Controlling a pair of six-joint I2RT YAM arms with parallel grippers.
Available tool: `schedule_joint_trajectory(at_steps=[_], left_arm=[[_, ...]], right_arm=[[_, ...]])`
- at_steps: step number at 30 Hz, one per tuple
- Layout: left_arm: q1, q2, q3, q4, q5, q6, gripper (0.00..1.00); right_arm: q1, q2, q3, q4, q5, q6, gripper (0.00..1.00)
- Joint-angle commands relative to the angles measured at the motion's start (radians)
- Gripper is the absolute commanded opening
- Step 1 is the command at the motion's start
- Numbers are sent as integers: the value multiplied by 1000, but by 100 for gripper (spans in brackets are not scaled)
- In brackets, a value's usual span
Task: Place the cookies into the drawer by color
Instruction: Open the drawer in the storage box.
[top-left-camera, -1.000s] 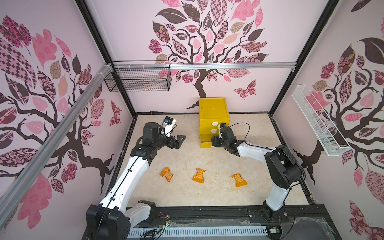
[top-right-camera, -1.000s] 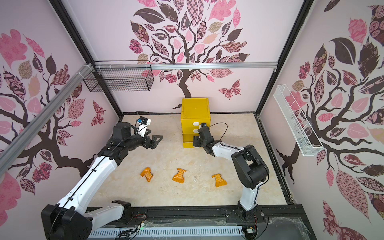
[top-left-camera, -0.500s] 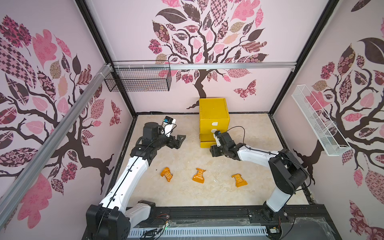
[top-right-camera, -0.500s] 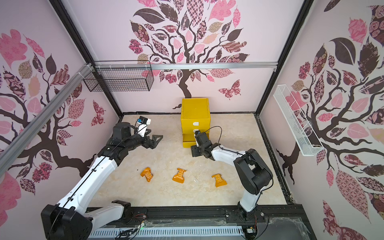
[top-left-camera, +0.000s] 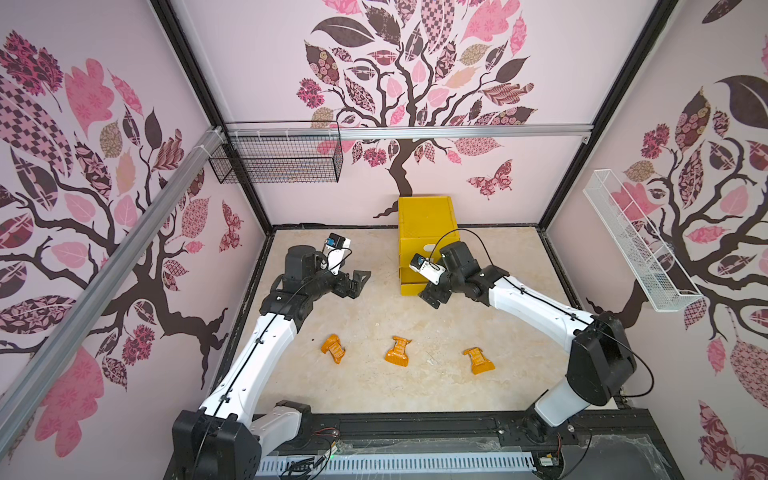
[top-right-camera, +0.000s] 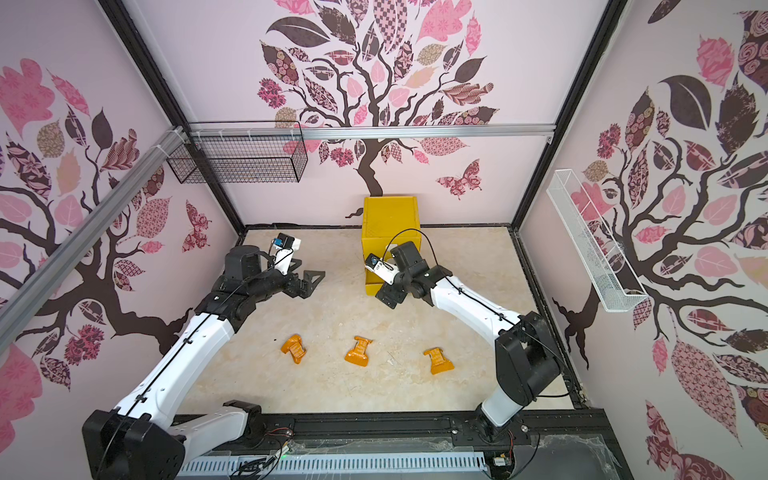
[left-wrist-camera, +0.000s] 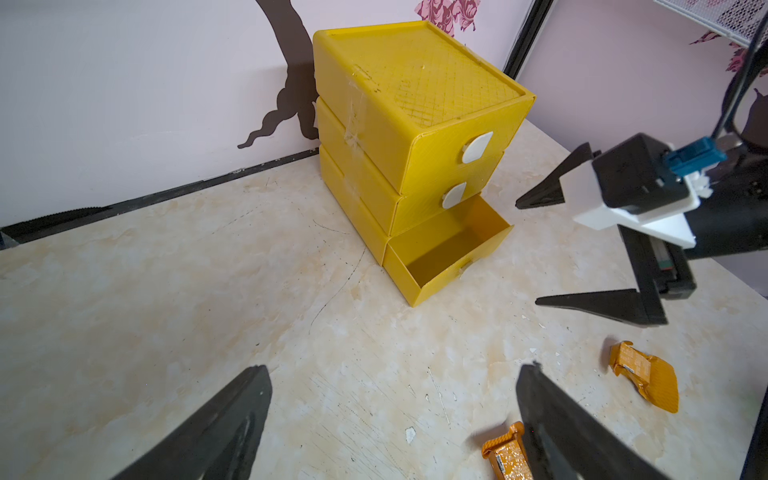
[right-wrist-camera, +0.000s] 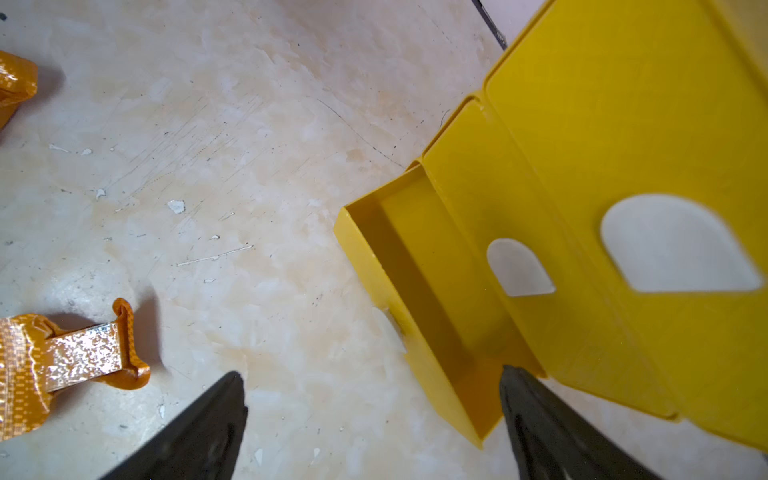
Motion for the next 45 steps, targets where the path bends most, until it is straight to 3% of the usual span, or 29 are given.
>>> schedule_joint_trajectory(at_steps=[1,11,28,45], left_arm=[[6,-19,-10,18,12,-2,97],[14,-23,-15,22,12,-2,97],[27,-21,-23,29,20,-8,97],[27,-24,-31,42,34,-20,97]], right_arm=[[-5,89,117,-207,-7,-165,99],[-8,175,182,-275,17,-375,99],[-37,390,284,-271,42,-413,99],[26,354,149,-275,38,-379,99]])
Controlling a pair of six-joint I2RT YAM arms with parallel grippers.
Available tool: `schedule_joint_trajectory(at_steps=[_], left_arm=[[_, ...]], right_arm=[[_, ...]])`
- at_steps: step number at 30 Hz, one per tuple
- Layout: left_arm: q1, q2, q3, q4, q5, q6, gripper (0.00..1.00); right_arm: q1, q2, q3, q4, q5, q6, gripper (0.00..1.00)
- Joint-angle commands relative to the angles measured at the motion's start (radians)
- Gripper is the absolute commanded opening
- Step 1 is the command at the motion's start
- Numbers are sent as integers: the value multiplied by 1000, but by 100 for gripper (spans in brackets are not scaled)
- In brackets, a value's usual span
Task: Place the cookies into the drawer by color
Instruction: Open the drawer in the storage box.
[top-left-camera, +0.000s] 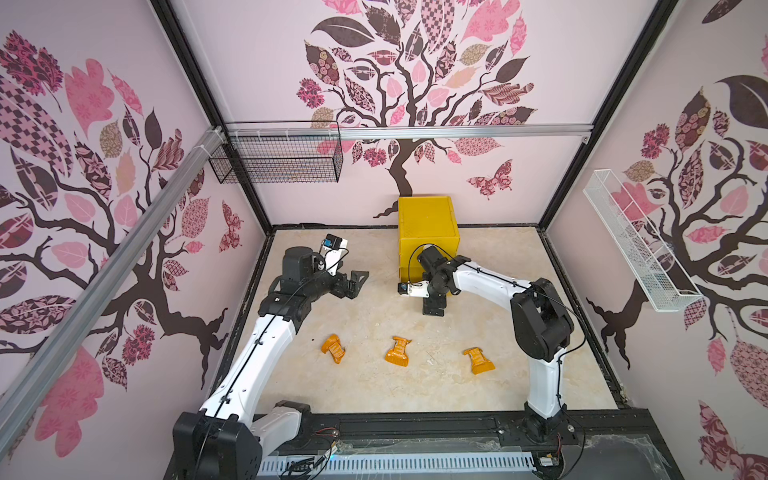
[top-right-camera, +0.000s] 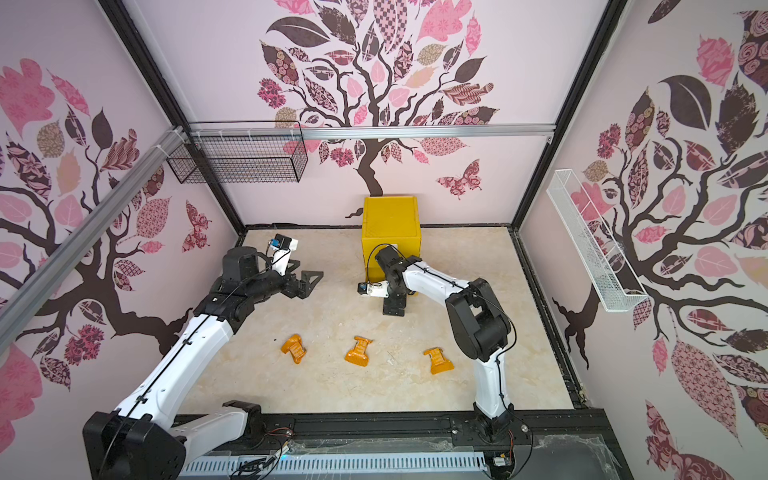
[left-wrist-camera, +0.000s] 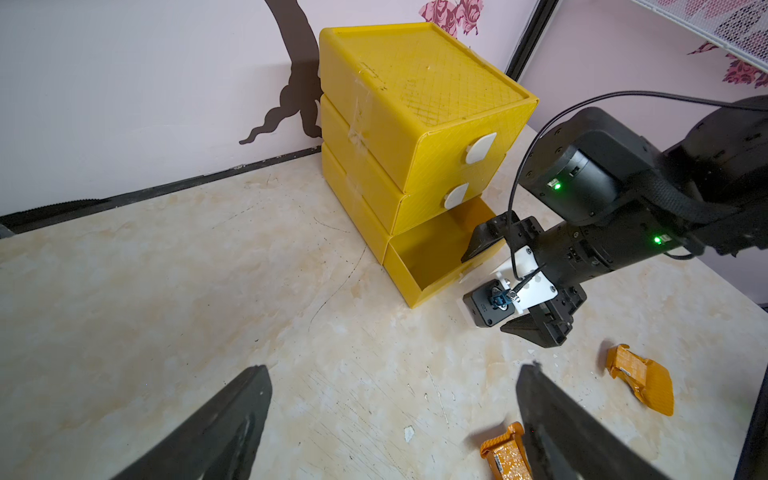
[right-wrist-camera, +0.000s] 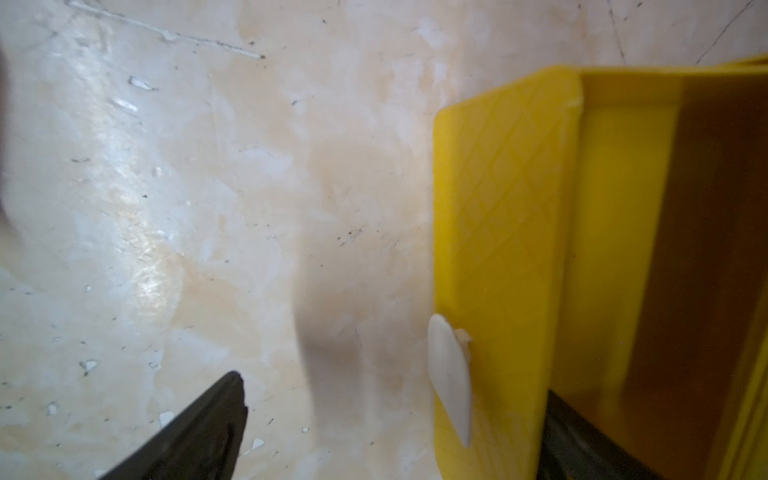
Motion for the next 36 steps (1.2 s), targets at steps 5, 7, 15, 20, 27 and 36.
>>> schedule_joint_trajectory(at_steps=[5,7,15,20,27,36], left_arm=[[5,-20,-13,30,15,-5,97],[7,-21,-12,30,16,-7,97],[7,-26,-16,34,18,-8,97],[6,-26,-17,34,19,-8,97],[9,-26,-17,34,21,-5,97],[20,-37,-13,24,23,17,97]], right_arm=[[37,-50,-70,-36,-9,25,99],[42,-64,-84,-37,-5,27,99],[62,-118,-124,-44,4,34,99],[64,-160,-136,-42,5,53,99],[78,-316,-219,77,36,158,99],[78,-628,-424,224,107,558,99]])
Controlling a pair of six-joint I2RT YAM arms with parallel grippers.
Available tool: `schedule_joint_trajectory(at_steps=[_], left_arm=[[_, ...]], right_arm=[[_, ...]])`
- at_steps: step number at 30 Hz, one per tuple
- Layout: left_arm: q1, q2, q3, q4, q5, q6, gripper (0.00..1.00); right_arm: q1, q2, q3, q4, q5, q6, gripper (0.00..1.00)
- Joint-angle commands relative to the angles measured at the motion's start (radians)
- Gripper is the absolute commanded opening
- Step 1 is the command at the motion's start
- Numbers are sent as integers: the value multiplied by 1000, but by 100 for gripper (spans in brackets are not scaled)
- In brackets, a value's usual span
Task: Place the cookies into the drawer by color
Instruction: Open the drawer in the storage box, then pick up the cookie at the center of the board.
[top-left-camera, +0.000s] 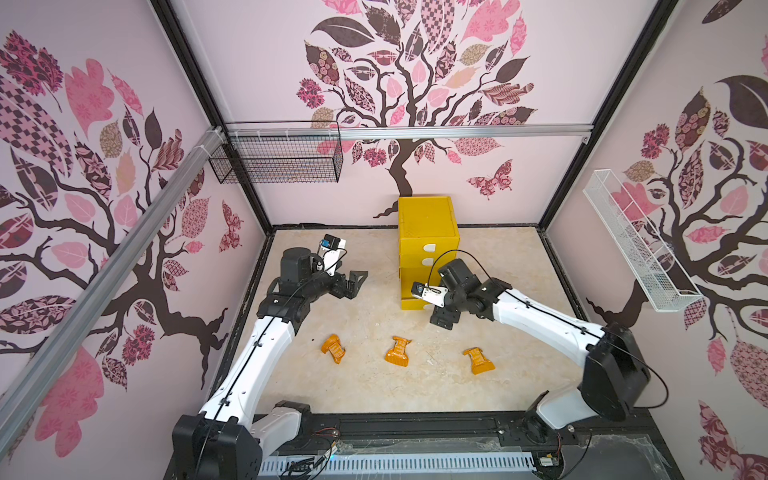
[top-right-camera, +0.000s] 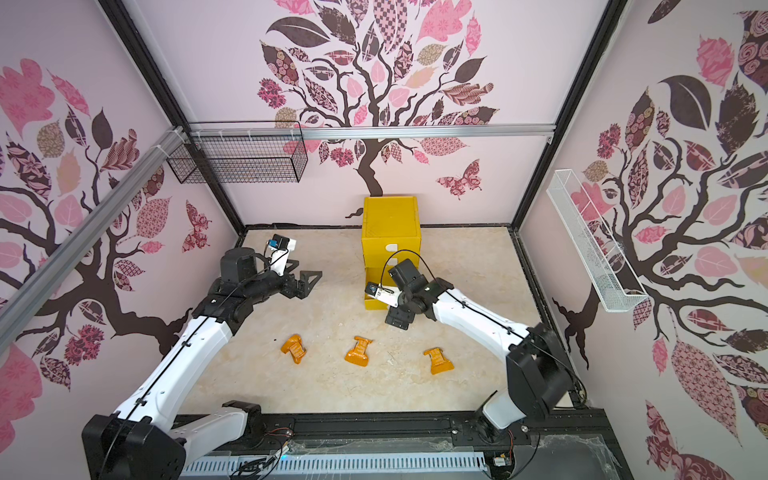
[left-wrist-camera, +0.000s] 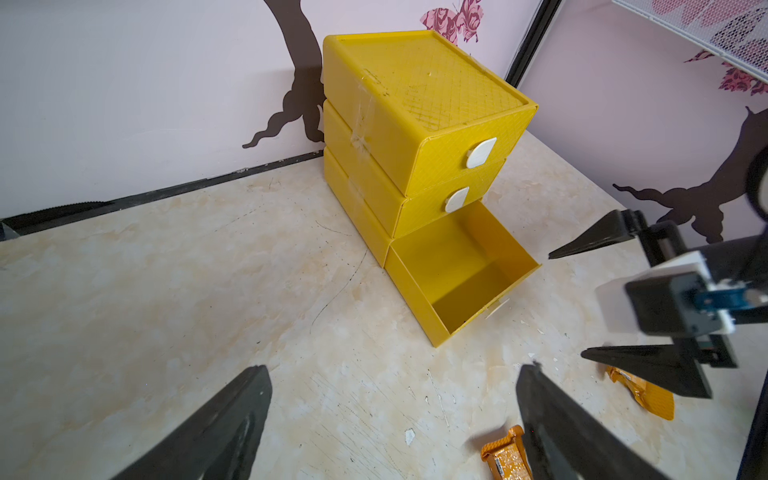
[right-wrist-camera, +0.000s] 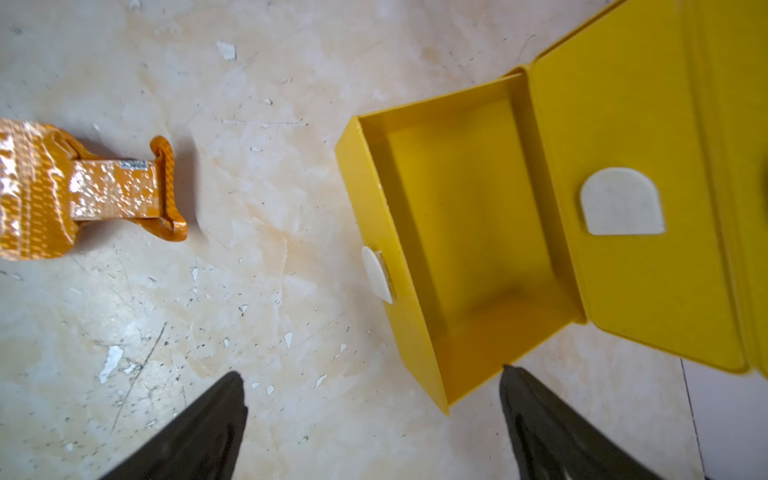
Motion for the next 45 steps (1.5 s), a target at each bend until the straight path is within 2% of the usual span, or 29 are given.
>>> schedule_joint_trajectory(at_steps=[1,8,18,20,26,31,35,45], left_arm=[[7,-26,0,3,15,31,97],[14,-38,45,-58,-1,86,97],[12,-73,117,-273,35,177,97],[12,-117,76,-290,53,204,97],[10,-212,-31,-364,76,249,97],[21,-255,-159,-299,108,197,97],[35,-266,-211,-264,124,202,97],[61,-264,-246,-223,141,182,97]], right_arm=[[7,-101,-41,46,83,268,99],[6,-194,-88,-86,173,695,99],[7,-192,-180,-233,173,989,98],[6,-206,-218,-215,155,1023,94],[7,-238,-335,-167,176,1105,92],[6,-217,-357,-161,185,1114,87],[6,-197,-376,-141,191,1115,87],[6,-76,-371,-129,127,1132,66]])
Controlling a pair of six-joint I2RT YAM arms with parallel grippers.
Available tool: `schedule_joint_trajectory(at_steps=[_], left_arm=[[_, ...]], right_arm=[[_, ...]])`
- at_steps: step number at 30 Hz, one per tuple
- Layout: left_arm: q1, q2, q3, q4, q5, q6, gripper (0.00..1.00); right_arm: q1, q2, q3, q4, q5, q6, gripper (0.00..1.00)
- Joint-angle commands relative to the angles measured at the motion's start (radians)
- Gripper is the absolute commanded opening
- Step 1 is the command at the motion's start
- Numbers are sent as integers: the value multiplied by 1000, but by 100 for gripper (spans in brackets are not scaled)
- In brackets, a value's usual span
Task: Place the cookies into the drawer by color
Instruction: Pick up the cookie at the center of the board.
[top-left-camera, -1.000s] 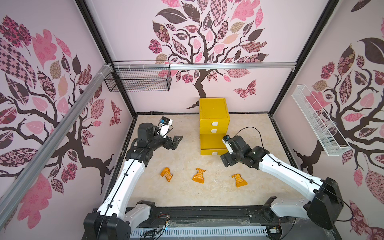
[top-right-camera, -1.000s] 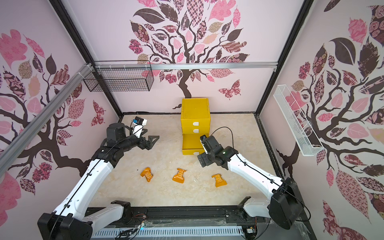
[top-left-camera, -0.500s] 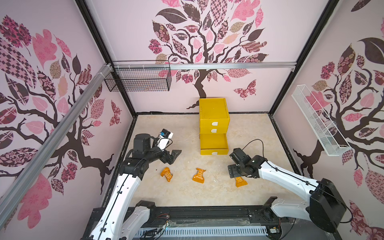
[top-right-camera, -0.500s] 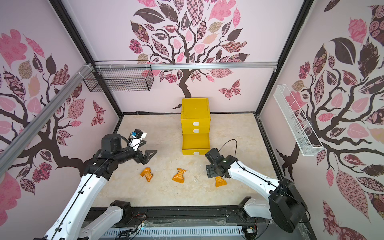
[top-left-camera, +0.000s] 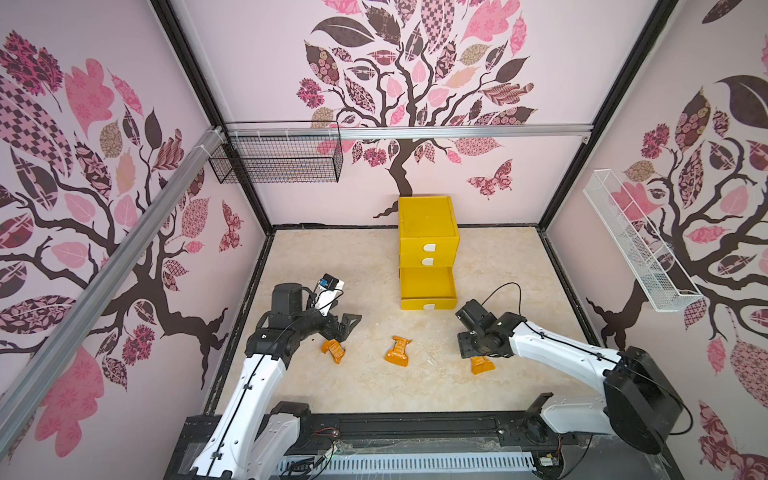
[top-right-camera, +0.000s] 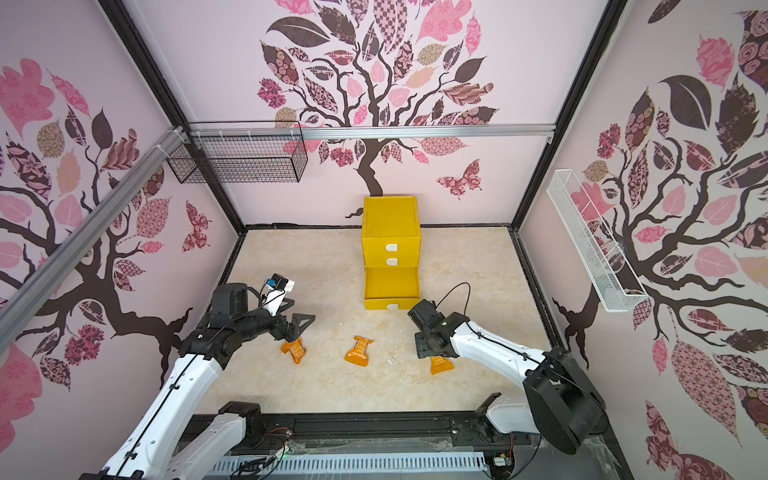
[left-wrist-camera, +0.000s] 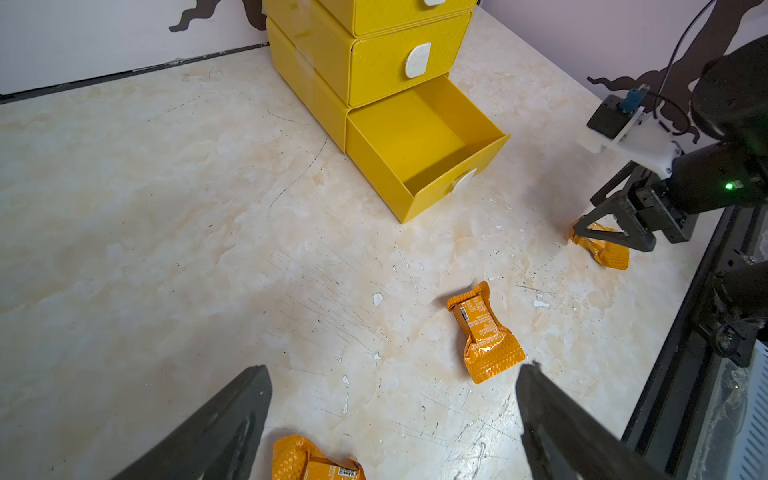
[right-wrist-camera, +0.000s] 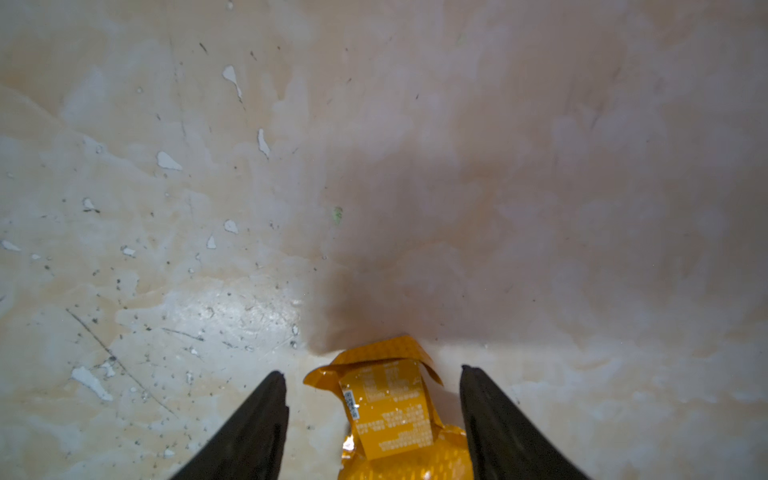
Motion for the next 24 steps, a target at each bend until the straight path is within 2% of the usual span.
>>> schedule_joint_trajectory(at_steps=[1,13,18,24], left_arm=[[4,-7,-13,33,25,-4,97],[3,-10,-38,39,38,19,97],[-5,-14,-40,45,36,16,97],[-11,-5,-35,50,36,12,97]], right_arm=[[5,45,16,-2,-15,22,66],[6,112,17,-7,-21,56,64],[6,136,-18,30,-56,79,56],[7,131,-19,22,-68,86,36]])
